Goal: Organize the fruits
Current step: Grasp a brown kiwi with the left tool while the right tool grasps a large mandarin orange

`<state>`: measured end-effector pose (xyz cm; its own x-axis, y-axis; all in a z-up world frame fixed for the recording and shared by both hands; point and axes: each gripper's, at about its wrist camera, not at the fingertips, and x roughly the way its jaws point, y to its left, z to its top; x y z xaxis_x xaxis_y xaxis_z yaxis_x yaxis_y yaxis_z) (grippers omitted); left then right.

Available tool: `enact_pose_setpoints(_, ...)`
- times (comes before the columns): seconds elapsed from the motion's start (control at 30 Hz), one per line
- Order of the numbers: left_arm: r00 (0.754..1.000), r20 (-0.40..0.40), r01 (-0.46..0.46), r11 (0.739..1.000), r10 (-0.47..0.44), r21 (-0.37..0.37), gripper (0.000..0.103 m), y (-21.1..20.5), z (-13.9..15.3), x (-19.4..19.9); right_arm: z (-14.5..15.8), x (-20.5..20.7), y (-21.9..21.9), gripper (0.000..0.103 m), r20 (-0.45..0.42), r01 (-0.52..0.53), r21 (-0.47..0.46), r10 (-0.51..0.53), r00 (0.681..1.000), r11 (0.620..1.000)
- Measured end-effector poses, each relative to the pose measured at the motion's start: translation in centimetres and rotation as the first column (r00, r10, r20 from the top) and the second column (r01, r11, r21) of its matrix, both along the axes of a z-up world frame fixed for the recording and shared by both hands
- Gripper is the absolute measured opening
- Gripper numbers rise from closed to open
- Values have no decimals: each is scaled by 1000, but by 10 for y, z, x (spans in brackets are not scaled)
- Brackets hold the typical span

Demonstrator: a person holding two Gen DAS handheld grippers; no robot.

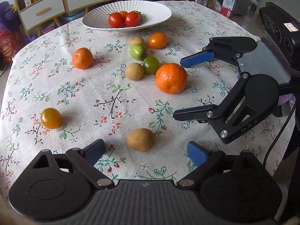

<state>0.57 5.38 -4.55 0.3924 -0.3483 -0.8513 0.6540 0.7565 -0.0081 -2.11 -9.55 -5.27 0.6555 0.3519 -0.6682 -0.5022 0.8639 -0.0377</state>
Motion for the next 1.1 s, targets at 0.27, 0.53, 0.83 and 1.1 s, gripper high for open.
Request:
enact_pose_setpoints(0.27,1000,-3,-9,999,9,-32,58,3,7,2,5,3,4,61,8,-7,11,7,1000,1000)
enact_pose_setpoints(0.53,1000,-16,-13,999,13,-29,35,5,10,1,9,7,-1,47,-1,23,38,-23,1000,999)
enact_pose_setpoints(0.83,998,-5,-58,997,58,-46,27,7,11,3,13,10,-3,36,-27,20,68,-18,999,997)
enact_pose_setpoints(1.1,993,0,-121,989,121,-80,27,9,14,10,20,14,-7,34,-40,37,98,-33,999,994)
